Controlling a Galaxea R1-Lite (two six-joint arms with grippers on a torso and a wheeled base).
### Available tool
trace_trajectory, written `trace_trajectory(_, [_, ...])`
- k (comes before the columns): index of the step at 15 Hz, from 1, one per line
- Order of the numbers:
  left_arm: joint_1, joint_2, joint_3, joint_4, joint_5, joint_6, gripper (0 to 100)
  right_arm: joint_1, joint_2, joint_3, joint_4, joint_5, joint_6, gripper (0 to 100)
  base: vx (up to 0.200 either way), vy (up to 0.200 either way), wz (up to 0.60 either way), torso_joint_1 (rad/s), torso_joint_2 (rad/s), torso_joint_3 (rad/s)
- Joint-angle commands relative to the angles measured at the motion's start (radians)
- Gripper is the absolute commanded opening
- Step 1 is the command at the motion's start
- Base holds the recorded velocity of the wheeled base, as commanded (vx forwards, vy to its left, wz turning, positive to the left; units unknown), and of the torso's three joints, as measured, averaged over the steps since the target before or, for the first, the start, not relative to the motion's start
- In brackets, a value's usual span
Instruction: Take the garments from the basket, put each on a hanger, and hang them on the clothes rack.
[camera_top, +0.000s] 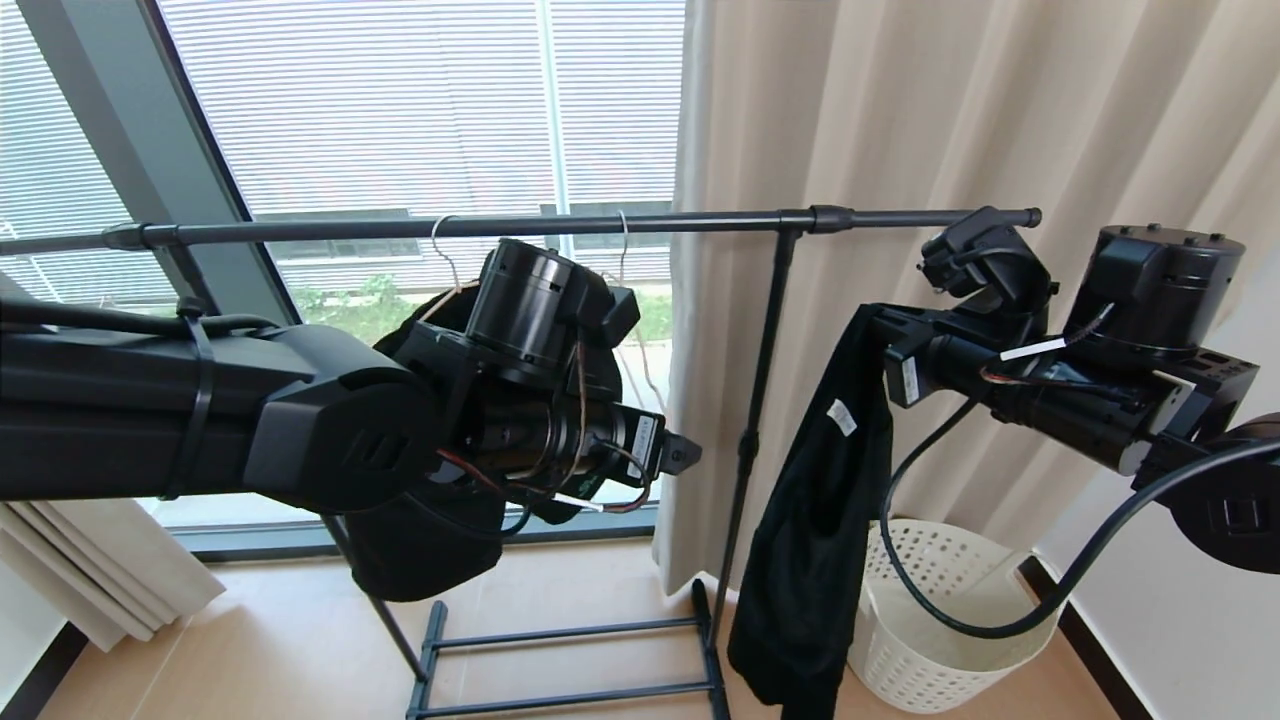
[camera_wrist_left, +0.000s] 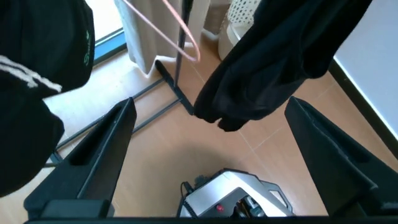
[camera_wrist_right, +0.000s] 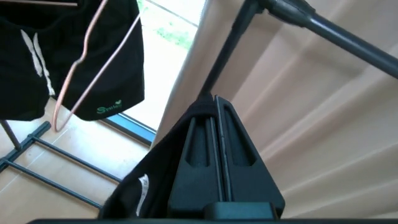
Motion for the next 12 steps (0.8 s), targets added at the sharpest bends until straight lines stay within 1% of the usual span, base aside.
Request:
trace_trajectory(1, [0.0, 0.021, -0.001, 0.001, 0.0, -0.007, 100, 0.003, 0.007, 0.0, 0.0, 0.0, -0.001, 0, 0.2, 0.0, 0.0, 0.002, 0.0, -0.002])
trace_trajectory(3, [0.0, 0.027, 0.002, -0.001, 0.0, -0.01, 100, 0.003, 0.007, 0.0, 0.0, 0.001, -0.001, 0, 0.2, 0.0, 0.0, 0.002, 0.0, 0.0])
trace_trajectory(6, [0.0, 0.03, 0.002, -0.01, 0.0, -0.013, 100, 0.003, 0.009, 0.001, 0.0, 0.001, -0.001, 0, 0.0, 0.0, 0.0, 0.0, 0.0, 0.0])
trace_trajectory(10, [0.0, 0.169, -0.05, -0.109, 0.196, -0.017, 100, 0.003, 0.009, 0.005, 0.0, 0.001, -0.001, 0, 0.0, 0.0, 0.0, 0.0, 0.0, 0.0])
trace_trajectory(12, [0.0, 0.199, -0.076, -0.123, 0.202, -0.034, 100, 0.003, 0.009, 0.006, 0.0, 0.001, -0.001, 0, 0.0, 0.0, 0.0, 0.0, 0.0, 0.0])
